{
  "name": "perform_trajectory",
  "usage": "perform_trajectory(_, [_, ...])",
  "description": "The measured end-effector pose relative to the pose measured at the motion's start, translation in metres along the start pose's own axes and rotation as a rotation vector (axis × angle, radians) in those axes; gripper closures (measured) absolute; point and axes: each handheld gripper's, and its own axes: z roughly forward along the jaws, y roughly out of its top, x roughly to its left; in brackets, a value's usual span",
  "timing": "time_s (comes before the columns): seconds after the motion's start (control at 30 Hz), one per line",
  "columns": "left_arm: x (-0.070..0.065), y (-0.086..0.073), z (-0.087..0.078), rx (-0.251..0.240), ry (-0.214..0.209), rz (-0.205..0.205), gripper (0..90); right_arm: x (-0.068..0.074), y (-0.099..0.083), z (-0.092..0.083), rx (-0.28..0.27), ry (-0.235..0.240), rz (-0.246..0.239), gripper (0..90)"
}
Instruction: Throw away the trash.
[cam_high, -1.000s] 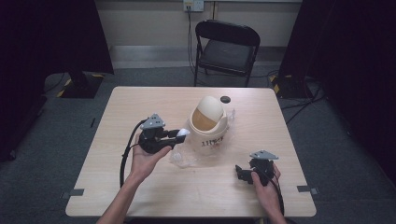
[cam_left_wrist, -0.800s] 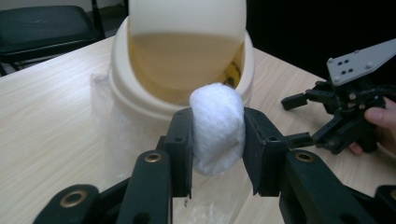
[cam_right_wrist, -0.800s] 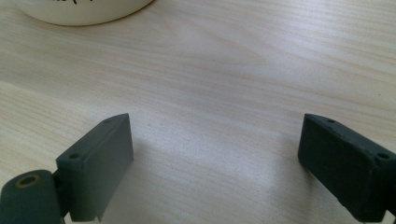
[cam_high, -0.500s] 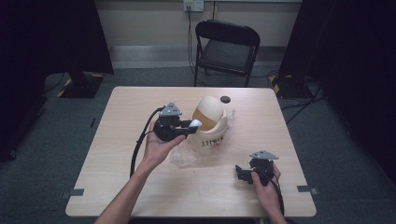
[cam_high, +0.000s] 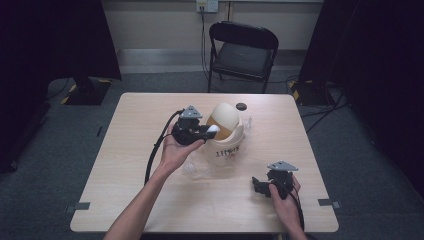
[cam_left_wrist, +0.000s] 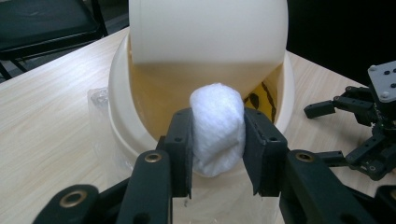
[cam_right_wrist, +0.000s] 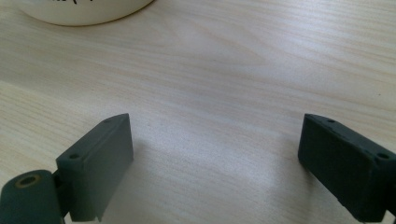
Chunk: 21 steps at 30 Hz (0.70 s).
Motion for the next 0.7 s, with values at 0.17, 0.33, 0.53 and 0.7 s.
perform_trajectory(0.17, [0.001, 0.002, 0.007, 0.007, 0.001, -0.015, 65.5, 0.0, 0.0, 0.0, 0.001, 0.001, 0.0, 9.4])
perform_trajectory(0.33, [0.001, 0.004, 0.014, 0.032, -0.003, -0.019, 65.5, 0.0, 0.0, 0.0, 0.0, 0.002, -0.002, 9.4])
perform_trajectory(0.53, [0.003, 0.004, 0.023, 0.05, 0.002, -0.024, 65.5, 0.0, 0.0, 0.0, 0.0, 0.003, -0.002, 9.5])
perform_trajectory(0.7, [0.002, 0.007, 0.027, 0.078, 0.015, -0.008, 65.3, 0.0, 0.0, 0.0, 0.0, 0.003, -0.003, 9.4])
